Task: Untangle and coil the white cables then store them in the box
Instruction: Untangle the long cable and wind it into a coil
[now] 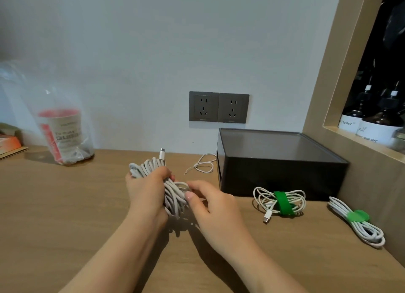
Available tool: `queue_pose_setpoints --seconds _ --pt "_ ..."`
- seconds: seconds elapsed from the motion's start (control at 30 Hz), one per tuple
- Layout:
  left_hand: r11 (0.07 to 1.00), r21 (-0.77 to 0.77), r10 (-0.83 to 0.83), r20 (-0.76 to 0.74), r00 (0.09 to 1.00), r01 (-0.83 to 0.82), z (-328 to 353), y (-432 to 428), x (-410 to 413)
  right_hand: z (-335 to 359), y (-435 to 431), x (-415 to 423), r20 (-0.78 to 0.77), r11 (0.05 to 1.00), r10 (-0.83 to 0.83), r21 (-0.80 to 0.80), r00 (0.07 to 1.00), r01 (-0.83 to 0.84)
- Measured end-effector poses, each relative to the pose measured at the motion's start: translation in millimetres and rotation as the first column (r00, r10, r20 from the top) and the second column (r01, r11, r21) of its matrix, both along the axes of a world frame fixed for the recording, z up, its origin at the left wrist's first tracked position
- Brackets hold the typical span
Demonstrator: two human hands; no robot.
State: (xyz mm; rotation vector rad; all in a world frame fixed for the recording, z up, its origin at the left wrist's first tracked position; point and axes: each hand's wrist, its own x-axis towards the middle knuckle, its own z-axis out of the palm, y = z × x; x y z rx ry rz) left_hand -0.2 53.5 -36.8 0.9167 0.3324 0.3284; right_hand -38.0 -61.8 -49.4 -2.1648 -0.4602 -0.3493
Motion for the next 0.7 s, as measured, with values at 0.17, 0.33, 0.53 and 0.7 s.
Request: queue_pose_setpoints --seconds 0.17,0.33,0.53,0.7 --pt "0.999 -0.052 -0.015 -0.037 0.999 0.013 -9.3 4.7 7.7 -3.1 -3.4 3.7 -0.052 0.999 0.040 -0.028 0.998 -0.042" --pt "1.000 -0.001 -0.011 -0.030 0.999 0.011 -20.2 5.1 28.3 -25.6 -13.5 37.1 -0.121 0.978 -0.176 -0.133 0.977 0.160" --pt "0.998 0.061 -0.024 0.001 1.000 0.024 -25.9 7.3 64.3 -28.2 6.9 78.9 0.007 0.892 -0.211 -0.407 0.977 0.196" --pt "1.000 0.006 -0.022 0.028 0.999 0.022 -27.1 24.6 85.2 -26.0 21.0 122.3 0.027 0.849 -0.276 -0.462 0.961 0.257"
